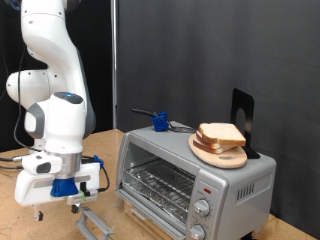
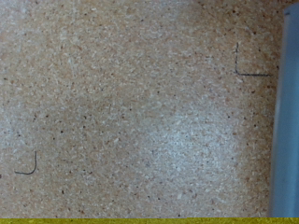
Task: Make a piece of toast with the oven
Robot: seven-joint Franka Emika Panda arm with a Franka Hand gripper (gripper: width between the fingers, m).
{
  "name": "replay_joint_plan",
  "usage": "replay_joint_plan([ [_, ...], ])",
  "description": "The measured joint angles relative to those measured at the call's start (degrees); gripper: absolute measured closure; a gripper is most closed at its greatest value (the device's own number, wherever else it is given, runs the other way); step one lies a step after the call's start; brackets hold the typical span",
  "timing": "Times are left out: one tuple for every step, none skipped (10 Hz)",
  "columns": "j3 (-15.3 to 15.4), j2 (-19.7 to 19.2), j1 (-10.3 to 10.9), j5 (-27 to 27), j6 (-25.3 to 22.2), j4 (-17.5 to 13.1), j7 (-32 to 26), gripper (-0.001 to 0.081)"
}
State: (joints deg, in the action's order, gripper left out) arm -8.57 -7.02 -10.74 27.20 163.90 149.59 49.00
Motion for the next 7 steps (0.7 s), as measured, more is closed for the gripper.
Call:
replay_joint_plan([
  [0.0, 0.0, 0.0, -0.2, 0.0, 0.0, 0.0, -0.0001],
  [0.1, 0.0, -0.1, -1.2, 0.0, 0.1, -0.2, -0.0001],
  [0.2, 0.0, -0.2, -3.1, 0.0, 0.2, -0.9, -0.0001],
  [0.4, -0.1, -0.4, -5.4, 0.1, 0.4, -2.2, -0.0001],
  [0.4, -0.2, -0.6, -6.7, 0.2, 0.5, -3.1, -0.0001],
  [0.3, -0.3, -0.8, -7.2, 0.3, 0.9, -3.6, -0.0001],
  [0.1, -0.4, -1.6, -7.3, 0.9, 1.3, -4.6, -0.0002],
])
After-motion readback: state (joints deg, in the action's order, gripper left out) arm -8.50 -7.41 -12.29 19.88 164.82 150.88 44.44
